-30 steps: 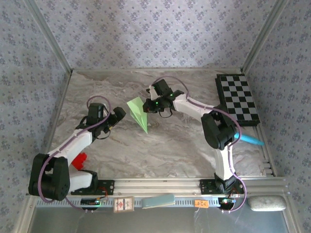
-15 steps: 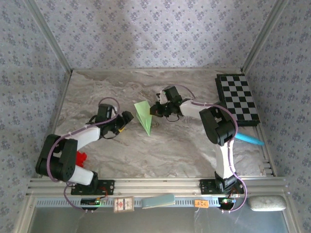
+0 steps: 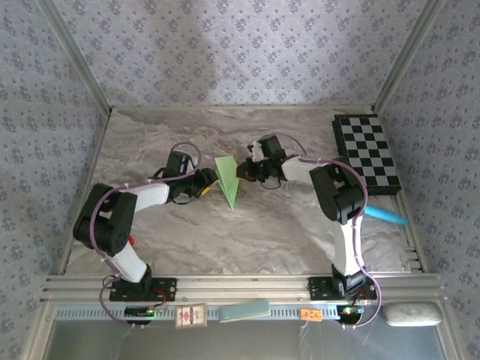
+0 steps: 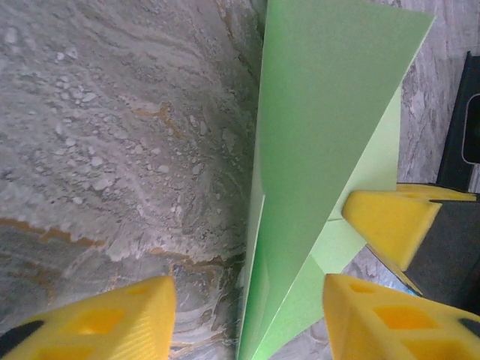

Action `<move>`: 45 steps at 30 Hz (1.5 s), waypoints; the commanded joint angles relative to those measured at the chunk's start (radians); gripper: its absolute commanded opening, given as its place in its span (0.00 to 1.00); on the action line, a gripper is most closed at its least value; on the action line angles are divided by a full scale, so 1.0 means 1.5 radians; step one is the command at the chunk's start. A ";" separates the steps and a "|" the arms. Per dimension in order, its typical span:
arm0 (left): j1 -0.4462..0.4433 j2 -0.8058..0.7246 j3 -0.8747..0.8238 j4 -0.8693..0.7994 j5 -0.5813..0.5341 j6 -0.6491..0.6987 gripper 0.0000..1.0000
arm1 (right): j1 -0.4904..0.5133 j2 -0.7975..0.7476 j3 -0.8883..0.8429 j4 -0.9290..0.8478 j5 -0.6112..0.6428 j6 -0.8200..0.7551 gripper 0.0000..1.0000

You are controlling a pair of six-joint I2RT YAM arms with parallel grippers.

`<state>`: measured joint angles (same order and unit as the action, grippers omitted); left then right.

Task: Fold a paper plane with a square sheet of paper (pick it up from the middle)
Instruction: Move the paper plane to the top-center of the table.

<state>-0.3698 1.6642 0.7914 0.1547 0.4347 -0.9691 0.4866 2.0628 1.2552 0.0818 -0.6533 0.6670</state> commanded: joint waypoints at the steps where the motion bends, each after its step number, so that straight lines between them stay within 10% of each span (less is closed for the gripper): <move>1: -0.006 0.022 0.028 0.008 0.015 0.005 0.46 | -0.005 0.012 -0.011 0.006 -0.020 0.009 0.05; 33: -0.008 0.131 0.102 0.030 0.060 0.018 0.00 | -0.016 0.017 -0.007 -0.015 -0.043 -0.003 0.13; 45: -0.007 0.067 0.091 -0.010 0.024 0.033 0.00 | -0.022 -0.014 -0.017 -0.032 -0.030 -0.012 0.02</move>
<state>-0.3756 1.8263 0.9215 0.1627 0.4969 -0.9440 0.4603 2.0789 1.2411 0.0589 -0.6956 0.6632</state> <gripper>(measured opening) 0.040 0.057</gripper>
